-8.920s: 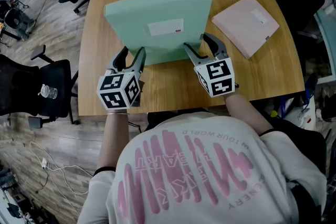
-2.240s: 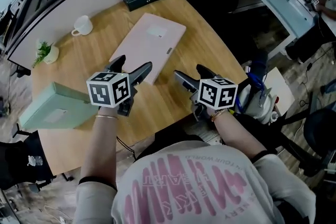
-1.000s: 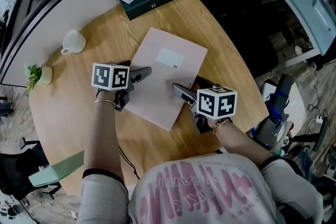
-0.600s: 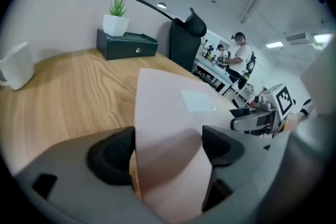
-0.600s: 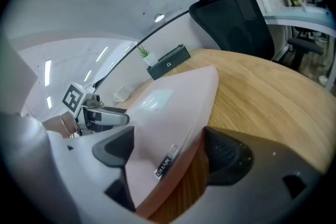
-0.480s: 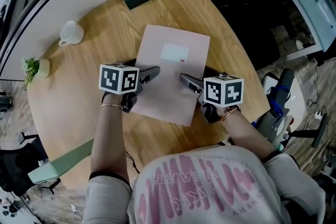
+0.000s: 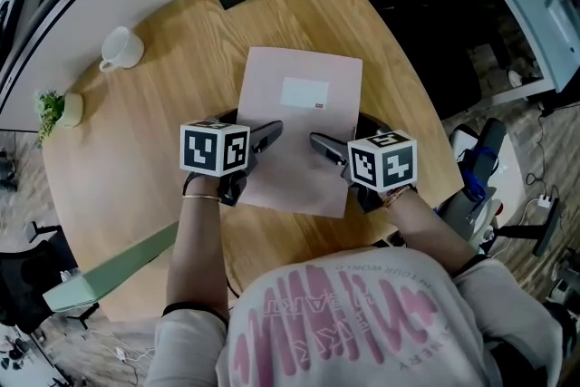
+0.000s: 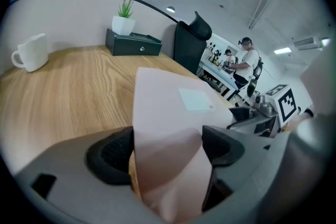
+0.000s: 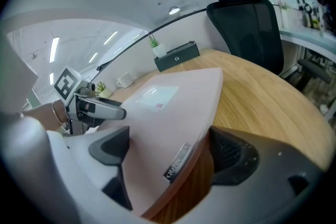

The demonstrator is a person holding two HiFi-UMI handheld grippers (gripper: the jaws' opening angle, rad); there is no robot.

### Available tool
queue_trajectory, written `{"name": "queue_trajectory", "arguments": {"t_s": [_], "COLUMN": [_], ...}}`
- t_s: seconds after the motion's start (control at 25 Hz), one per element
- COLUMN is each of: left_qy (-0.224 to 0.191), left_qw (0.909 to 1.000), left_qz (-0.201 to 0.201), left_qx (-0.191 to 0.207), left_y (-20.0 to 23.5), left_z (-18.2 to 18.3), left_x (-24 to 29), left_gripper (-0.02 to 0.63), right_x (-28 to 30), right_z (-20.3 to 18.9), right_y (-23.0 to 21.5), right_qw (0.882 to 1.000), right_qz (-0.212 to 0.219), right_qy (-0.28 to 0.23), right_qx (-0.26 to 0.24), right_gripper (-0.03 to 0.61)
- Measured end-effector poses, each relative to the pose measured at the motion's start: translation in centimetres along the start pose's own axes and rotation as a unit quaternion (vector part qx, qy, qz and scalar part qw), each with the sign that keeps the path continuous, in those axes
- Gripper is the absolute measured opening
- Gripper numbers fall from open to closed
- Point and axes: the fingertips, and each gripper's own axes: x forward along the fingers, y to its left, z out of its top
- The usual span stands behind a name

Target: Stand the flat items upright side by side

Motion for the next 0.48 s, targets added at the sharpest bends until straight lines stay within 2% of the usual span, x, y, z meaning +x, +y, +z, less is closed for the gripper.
{"name": "queue_trajectory", "arguments": {"t_s": [0.2, 0.48], "left_qy": [-0.028, -0.033], "left_qw": [0.9995, 0.9989], "left_qz": [0.012, 0.029], "left_qx": [-0.01, -0.016], "left_y": [-2.1, -6.0], "left_z": [-1.7, -5.0], "left_x": [-0.3, -1.5], "left_gripper": [0.411, 0.41], "right_x": [-1.1, -4.5], "right_z": [-0.9, -4.0], "right_y": [-0.5, -0.1], "right_qw": [1.0, 1.0], "right_qz": [-0.006, -0.004], "right_qy": [-0.011, -0.014], "right_qx": [-0.002, -0.026], "right_gripper": [0.485, 0.483]}}
